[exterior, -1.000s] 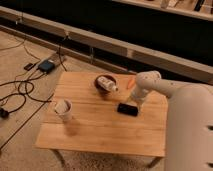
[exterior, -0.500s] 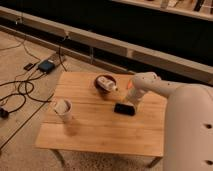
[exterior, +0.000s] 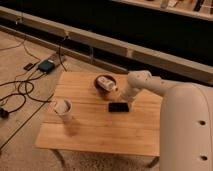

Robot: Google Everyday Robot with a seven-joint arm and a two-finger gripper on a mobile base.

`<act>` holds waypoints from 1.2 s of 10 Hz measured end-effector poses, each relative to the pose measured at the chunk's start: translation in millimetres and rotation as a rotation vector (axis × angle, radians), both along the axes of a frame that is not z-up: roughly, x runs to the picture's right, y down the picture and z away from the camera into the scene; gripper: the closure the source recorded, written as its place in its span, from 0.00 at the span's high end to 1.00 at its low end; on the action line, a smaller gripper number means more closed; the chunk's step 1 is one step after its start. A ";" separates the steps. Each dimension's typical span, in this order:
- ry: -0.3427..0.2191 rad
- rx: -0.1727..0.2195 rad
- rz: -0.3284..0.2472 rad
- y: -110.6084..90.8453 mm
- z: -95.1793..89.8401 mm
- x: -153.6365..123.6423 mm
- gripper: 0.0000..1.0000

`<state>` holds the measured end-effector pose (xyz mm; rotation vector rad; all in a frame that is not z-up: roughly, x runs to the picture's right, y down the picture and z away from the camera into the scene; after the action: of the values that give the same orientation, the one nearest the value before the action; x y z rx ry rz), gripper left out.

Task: Push the eraser across the table

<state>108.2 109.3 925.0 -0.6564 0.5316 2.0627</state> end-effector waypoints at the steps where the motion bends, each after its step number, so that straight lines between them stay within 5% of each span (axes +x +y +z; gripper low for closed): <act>1: -0.019 0.002 -0.012 -1.8 -0.6 -10.5 0.65; 6: -0.092 -0.006 -0.044 -1.4 -5.0 -46.1 0.65; 12: -0.162 0.032 -0.057 -23.1 -10.2 -82.3 0.65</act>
<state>25.8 86.2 914.8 -0.7727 0.4192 1.9409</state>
